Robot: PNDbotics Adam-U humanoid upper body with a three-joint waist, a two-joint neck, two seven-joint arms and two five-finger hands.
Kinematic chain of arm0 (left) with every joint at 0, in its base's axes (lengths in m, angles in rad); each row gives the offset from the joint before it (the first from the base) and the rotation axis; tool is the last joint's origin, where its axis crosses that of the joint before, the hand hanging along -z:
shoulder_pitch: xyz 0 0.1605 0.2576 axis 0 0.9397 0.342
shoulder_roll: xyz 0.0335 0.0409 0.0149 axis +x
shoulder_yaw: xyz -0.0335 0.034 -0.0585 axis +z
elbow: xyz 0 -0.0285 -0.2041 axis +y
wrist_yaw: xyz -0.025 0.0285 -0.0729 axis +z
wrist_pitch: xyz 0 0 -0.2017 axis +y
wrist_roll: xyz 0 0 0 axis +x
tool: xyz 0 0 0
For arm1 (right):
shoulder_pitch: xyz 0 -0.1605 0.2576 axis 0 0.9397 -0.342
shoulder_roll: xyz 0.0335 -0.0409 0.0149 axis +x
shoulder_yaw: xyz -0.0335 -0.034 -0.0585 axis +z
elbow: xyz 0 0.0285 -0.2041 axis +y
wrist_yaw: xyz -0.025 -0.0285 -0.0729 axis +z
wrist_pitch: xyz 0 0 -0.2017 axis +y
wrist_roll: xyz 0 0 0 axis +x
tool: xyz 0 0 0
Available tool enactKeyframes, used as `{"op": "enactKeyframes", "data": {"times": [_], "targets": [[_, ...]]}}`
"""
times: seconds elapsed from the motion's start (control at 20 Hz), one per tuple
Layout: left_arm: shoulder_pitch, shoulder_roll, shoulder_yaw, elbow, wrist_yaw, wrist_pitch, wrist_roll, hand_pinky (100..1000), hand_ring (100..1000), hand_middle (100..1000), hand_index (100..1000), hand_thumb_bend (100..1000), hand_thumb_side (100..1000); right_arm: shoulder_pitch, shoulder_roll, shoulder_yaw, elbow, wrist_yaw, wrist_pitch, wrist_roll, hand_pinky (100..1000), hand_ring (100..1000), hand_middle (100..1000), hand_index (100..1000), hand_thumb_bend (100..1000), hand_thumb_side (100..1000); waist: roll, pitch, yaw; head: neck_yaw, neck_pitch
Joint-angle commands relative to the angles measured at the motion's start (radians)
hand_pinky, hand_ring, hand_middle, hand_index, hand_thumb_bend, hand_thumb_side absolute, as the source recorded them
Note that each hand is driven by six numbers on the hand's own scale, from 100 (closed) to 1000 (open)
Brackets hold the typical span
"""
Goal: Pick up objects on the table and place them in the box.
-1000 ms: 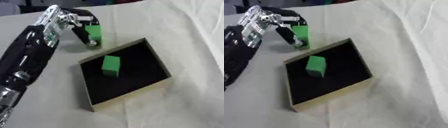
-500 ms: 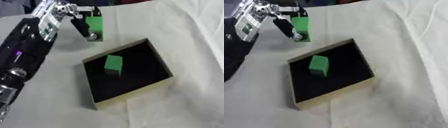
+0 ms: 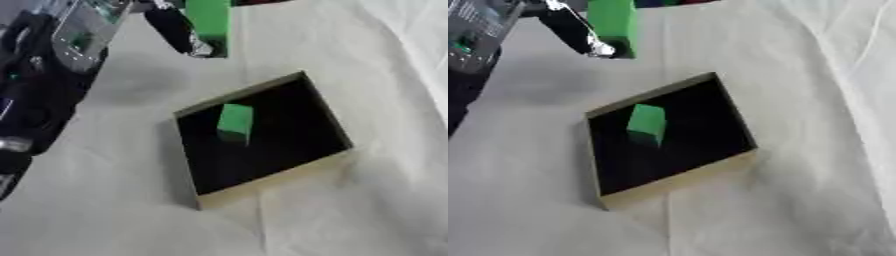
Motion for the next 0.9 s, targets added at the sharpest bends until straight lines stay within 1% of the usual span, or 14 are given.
{"op": "enactKeyframes", "data": {"times": [0.05, 0.25, 0.4, 0.55, 0.7, 0.9], "targets": [[-0.005, 0.012, -0.019, -0.104, 0.046, 0.037, -0.003, 645, 532, 508, 718, 100, 249, -0.012, -0.026, -0.011, -0.015, 0.003, 0.001, -0.005, 883, 770, 616, 936, 100, 856, -0.009, -0.03, 0.004, -0.006, 0.011], [-0.006, -0.018, -0.048, -0.149, 0.081, 0.064, -0.021, 644, 529, 507, 717, 100, 261, -0.017, -0.019, -0.011, -0.015, 0.002, 0.0, -0.005, 883, 771, 617, 937, 100, 851, -0.012, -0.035, 0.005, -0.011, 0.016], [-0.015, -0.041, -0.07, -0.142, 0.098, 0.076, -0.03, 644, 530, 508, 718, 100, 271, -0.022, -0.016, -0.012, -0.015, 0.001, 0.0, -0.005, 883, 771, 617, 937, 100, 848, -0.013, -0.037, 0.002, -0.011, 0.02], [-0.021, -0.074, -0.091, -0.124, 0.088, 0.076, -0.033, 644, 530, 508, 718, 100, 272, -0.023, -0.012, -0.015, -0.015, -0.002, -0.001, -0.008, 883, 771, 617, 936, 100, 846, -0.012, -0.037, 0.0, -0.011, 0.021], [-0.019, -0.113, -0.103, -0.106, 0.056, 0.074, -0.025, 643, 532, 508, 718, 100, 269, -0.024, -0.01, -0.015, -0.015, -0.004, -0.001, -0.008, 883, 771, 618, 936, 100, 847, -0.012, -0.037, -0.001, -0.01, 0.02], [0.004, -0.171, -0.11, -0.093, -0.075, 0.065, -0.001, 650, 543, 511, 725, 100, 260, -0.024, -0.008, -0.015, -0.015, -0.005, -0.001, -0.007, 884, 771, 618, 936, 100, 849, -0.012, -0.037, 0.002, -0.013, 0.014]]}}
